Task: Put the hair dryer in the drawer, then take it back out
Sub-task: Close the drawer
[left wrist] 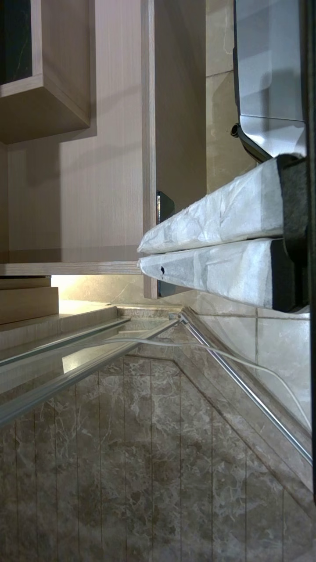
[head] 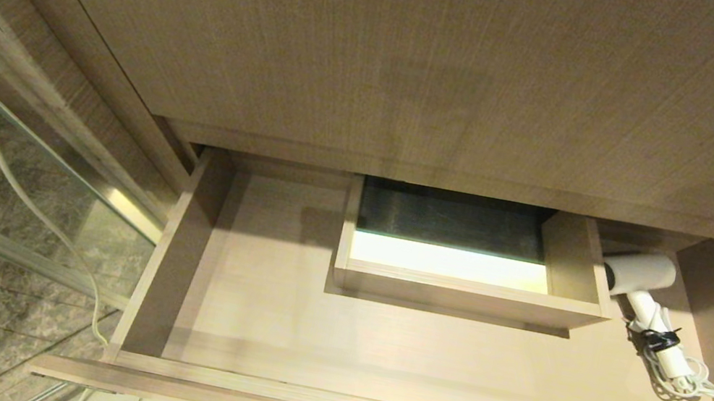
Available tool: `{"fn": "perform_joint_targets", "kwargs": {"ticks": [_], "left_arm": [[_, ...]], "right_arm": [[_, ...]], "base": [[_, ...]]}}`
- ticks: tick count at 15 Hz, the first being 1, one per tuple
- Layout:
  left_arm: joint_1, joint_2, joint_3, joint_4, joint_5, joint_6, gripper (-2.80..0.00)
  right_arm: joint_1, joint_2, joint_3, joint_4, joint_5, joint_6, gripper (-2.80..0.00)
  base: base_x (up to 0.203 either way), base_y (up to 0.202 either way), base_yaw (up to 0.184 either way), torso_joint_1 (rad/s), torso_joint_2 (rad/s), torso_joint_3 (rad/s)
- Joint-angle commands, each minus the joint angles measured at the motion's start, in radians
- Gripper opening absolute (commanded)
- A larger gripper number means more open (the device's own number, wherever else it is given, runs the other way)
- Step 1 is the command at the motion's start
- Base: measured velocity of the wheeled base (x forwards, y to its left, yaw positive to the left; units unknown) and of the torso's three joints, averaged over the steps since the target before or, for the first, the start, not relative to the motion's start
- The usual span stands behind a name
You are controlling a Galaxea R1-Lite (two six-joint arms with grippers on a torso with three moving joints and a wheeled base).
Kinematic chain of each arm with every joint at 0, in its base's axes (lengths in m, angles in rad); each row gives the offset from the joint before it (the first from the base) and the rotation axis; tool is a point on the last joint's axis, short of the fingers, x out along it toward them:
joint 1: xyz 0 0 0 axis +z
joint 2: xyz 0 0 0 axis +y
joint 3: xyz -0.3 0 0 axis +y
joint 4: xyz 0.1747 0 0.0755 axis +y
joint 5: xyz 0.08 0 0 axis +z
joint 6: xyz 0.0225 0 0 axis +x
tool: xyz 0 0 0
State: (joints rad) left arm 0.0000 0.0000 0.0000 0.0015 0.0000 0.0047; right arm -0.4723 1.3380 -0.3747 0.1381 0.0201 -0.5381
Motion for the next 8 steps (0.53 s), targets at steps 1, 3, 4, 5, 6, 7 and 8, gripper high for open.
{"fn": "perform_joint_targets", "kwargs": {"ticks": [1,3,4,5,6,7,8], "left_arm": [[0.0,-0.001,0.001,0.0,0.0,0.0,-2.8],[0.0,0.0,0.0,0.0,0.0,0.0,-2.8],[0.0,0.0,0.0,0.0,0.0,0.0,-2.8],[0.0,-0.002,0.001,0.0,0.0,0.0,-2.8],[0.0,0.0,0.001,0.0,0.0,0.0,-2.8],[0.0,0.0,0.0,0.0,0.0,0.0,-2.8],[0.0,0.0,0.0,0.0,0.0,0.0,-2.8]], "right_arm": [[0.002,0.06,-0.002,-0.008,0.004,-0.009,-2.8],[0.018,0.101,-0.016,-0.044,0.004,-0.011,-2.8],[0.024,0.11,-0.023,-0.065,0.004,-0.012,-2.8],[0.028,0.125,-0.027,-0.092,0.004,-0.012,-2.8],[0.032,0.135,-0.03,-0.115,0.004,-0.013,-2.8],[0.032,0.138,-0.036,-0.117,0.004,-0.013,-2.8],[0.032,0.138,-0.045,-0.117,0.004,-0.013,-2.8]], "base": [[0.0,0.0,0.0,0.0,0.0,0.0],[0.0,0.0,0.0,0.0,0.0,0.0],[0.0,0.0,0.0,0.0,0.0,0.0],[0.0,0.0,0.0,0.0,0.0,0.0],[0.0,0.0,0.0,0.0,0.0,0.0],[0.0,0.0,0.0,0.0,0.0,0.0],[0.0,0.0,0.0,0.0,0.0,0.0]]}}
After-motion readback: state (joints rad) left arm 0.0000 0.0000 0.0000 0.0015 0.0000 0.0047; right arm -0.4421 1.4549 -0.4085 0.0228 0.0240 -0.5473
